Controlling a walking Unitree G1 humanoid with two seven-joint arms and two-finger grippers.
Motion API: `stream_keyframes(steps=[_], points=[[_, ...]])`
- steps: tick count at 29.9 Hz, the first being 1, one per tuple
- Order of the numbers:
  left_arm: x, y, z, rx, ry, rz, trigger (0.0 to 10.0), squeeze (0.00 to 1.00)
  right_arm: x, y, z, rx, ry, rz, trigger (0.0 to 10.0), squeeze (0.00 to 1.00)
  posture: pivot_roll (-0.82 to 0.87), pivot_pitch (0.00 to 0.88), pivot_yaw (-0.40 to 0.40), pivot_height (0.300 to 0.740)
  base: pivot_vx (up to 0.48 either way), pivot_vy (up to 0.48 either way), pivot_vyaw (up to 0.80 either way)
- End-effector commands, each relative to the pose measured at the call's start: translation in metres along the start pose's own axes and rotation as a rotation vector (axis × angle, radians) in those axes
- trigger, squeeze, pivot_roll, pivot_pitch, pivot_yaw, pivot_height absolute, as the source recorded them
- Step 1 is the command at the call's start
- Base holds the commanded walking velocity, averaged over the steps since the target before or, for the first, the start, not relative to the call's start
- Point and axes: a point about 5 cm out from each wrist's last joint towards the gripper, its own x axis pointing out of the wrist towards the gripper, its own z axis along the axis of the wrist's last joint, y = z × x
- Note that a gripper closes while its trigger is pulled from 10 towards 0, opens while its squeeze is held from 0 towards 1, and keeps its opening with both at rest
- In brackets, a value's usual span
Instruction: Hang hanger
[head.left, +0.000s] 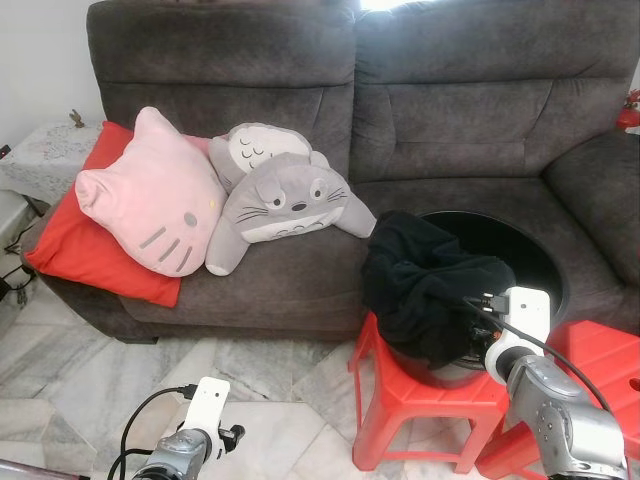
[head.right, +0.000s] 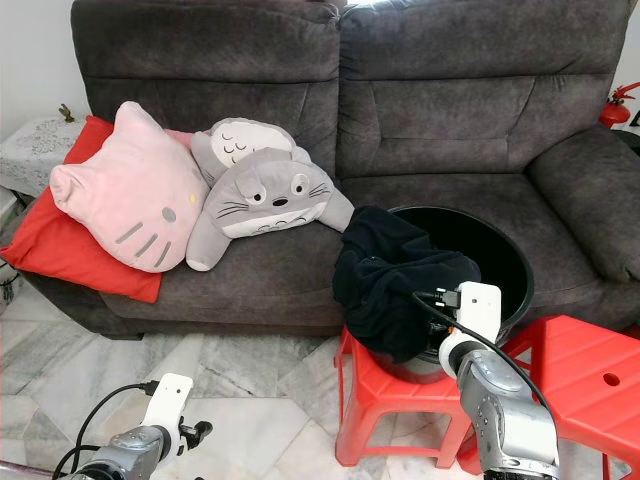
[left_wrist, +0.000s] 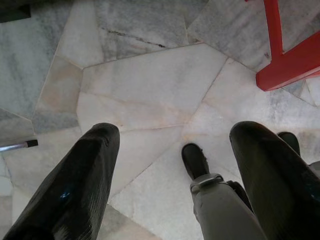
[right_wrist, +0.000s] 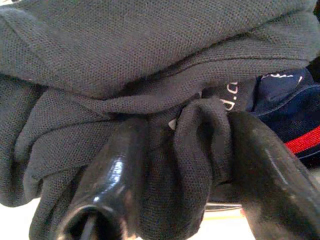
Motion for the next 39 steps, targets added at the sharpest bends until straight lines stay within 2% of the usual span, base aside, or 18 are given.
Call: stream_keyframes(steps=[1, 8, 17, 18, 19, 21, 23, 27, 30, 31, 34, 35, 36, 37, 38, 39], points=[[-0.001, 0.003, -0.004, 0.01, 0.02, -0.001, 10.0, 0.0, 0.001, 0.0, 0.001, 0.001, 0.002, -0.001, 0.0, 0.0, -0.15, 0.0, 0.038, 0.74, 0.0, 0.0, 0.0], [-0.001, 0.003, -0.004, 0.01, 0.02, -0.001, 10.0, 0.0, 0.0, 0.001, 0.007, -0.008, -0.03, -0.004, 0.0, 0.0, -0.15, 0.0, 0.038, 0.74, 0.0, 0.0, 0.0], [-0.001, 0.003, -0.004, 0.012, 0.019, 0.0, 10.0, 0.0, -0.009, 0.01, 0.052, 0.004, -0.271, 0.024, 0.0, 0.0, -0.15, 0.0, 0.041, 0.74, 0.0, 0.0, 0.0], [-0.001, 0.003, -0.004, 0.012, 0.019, 0.0, 10.0, 0.0, -0.009, 0.01, 0.052, 0.004, -0.271, 0.024, 0.0, 0.0, -0.15, 0.0, 0.041, 0.74, 0.0, 0.0, 0.0], [-0.001, 0.003, -0.004, 0.012, 0.019, -0.001, 10.0, 0.0, -0.012, 0.015, 0.064, 0.002, -0.333, 0.048, 0.0, 0.0, -0.15, 0.0, 0.04, 0.74, 0.0, 0.0, 0.0], [-0.001, 0.003, -0.003, 0.012, 0.019, -0.001, 10.0, 0.0, -0.014, 0.018, 0.07, 0.001, -0.365, 0.061, 0.0, 0.0, -0.15, 0.0, 0.04, 0.74, 0.0, 0.0, 0.0], [-0.001, 0.002, -0.003, 0.011, 0.018, -0.001, 10.0, 0.0, -0.021, 0.028, 0.087, -0.008, -0.456, 0.107, 0.0, 0.0, -0.15, 0.0, 0.04, 0.74, 0.0, 0.0, 0.0], [-0.001, 0.002, -0.003, 0.011, 0.018, -0.001, 10.0, 0.0, -0.023, 0.031, 0.092, -0.013, -0.48, 0.125, 0.0, 0.0, -0.15, 0.0, 0.039, 0.74, 0.0, 0.0, 0.0], [0.0, 0.002, -0.003, 0.011, 0.018, -0.002, 10.0, 0.0, -0.02, 0.026, 0.084, -0.036, -0.428, 0.088, 0.0, 0.0, -0.15, 0.0, 0.037, 0.74, 0.0, 0.0, 0.0], [0.0, 0.002, -0.003, 0.011, 0.018, -0.002, 10.0, 0.0, -0.017, 0.021, 0.078, -0.065, -0.394, 0.047, 9.9, 0.0, -0.15, 0.0, 0.037, 0.74, 0.0, 0.0, 0.0], [0.0, 0.002, -0.003, 0.012, 0.02, -0.003, 10.0, 0.0, -0.013, 0.012, 0.068, -0.051, -0.329, -0.012, 10.0, 0.0, -0.15, 0.0, 0.037, 0.74, 0.0, 0.0, 0.0], [0.0, 0.002, -0.003, 0.013, 0.02, -0.003, 10.0, 0.0, -0.013, 0.013, 0.065, -0.048, -0.305, -0.002, 10.0, 1.0, -0.15, 0.0, 0.037, 0.74, 0.0, 0.0, 0.0], [0.0, 0.002, -0.003, 0.013, 0.02, -0.003, 10.0, 0.0, -0.013, 0.013, 0.065, -0.048, -0.305, -0.002, 10.0, 1.0, -0.15, 0.0, 0.037, 0.74, 0.0, 0.0, 0.0], [0.0, 0.002, -0.003, 0.014, 0.02, -0.003, 10.0, 0.0, -0.014, 0.014, 0.064, -0.092, -0.298, 0.006, 10.0, 1.0, -0.15, 0.0, 0.037, 0.74, 0.0, 0.0, 0.0], [0.0, 0.002, -0.003, 0.014, 0.02, -0.003, 10.0, 0.0, -0.014, 0.014, 0.064, -0.208, -0.293, -0.01, 10.0, 1.0, -0.16, 0.0, 0.038, 0.74, 0.0, 0.0, 0.0], [0.0, 0.002, -0.003, 0.014, 0.02, -0.003, 10.0, 0.0, -0.014, 0.014, 0.064, -0.208, -0.293, -0.01, 10.0, 1.0, -0.16, 0.0, 0.038, 0.74, 0.0, 0.0, 0.0]])
